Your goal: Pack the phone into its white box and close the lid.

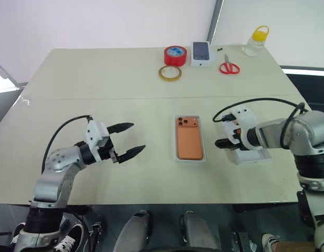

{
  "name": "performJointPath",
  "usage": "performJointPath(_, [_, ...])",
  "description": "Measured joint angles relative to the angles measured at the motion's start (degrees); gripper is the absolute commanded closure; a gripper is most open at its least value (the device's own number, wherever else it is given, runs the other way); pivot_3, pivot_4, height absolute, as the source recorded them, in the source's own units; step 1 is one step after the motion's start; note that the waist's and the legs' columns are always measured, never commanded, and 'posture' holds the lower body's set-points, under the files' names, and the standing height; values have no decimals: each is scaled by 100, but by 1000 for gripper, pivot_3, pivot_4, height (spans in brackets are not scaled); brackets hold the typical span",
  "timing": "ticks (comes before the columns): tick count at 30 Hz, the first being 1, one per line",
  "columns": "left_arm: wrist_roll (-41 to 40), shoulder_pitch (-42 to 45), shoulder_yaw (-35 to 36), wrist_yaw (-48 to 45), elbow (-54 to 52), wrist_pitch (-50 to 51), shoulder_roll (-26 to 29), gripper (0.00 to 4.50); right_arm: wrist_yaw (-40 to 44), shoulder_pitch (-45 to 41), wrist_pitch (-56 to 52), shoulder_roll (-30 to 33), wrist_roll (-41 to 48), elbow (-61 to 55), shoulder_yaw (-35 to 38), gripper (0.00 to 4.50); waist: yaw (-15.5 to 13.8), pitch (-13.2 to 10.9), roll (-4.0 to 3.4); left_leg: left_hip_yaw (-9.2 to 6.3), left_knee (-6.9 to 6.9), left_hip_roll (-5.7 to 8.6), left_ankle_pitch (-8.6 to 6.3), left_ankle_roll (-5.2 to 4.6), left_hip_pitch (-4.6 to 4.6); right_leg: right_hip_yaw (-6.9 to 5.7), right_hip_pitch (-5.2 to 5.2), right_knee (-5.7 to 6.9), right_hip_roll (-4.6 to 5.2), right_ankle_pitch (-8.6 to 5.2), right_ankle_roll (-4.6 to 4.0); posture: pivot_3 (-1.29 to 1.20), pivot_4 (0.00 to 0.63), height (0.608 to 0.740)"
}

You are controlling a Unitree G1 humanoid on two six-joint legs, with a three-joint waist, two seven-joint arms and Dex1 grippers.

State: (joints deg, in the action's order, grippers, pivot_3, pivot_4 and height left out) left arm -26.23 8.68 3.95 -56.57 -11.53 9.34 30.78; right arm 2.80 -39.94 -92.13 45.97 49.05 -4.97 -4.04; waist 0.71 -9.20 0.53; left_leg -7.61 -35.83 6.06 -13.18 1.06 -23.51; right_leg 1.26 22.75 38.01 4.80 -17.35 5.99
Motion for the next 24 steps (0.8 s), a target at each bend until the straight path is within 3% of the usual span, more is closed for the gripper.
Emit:
performJointPath(16, [52, -113, -119, 229, -55, -1, -165, 0, -1972, -396, -1, 351, 2001, 587, -443, 53, 4, -4, -2, 1, 1, -1, -1, -3, -1, -1, -1, -3, -1, 0, 0, 0, 150, 740])
performJointPath(18, [53, -113, -120, 254, -55, -1, -175, 0, -2151, -396, -1, 350, 2207, 608, -443, 806, 4, -4, -2, 1, 1, -1, -1, -3, -2, 0, 0, -3, -1, 0, 0, 0, 150, 740])
performJointPath(24, [51, -110, -120, 308, -54, 15, -190, 0, -2704, -235, 3, 347, 2597, 539, -415, 3786, -1, -4, -1, 1, -1, -1, -1, -4, -2, -2, -4, -4, -1, -1, 0, 0, 150, 740])
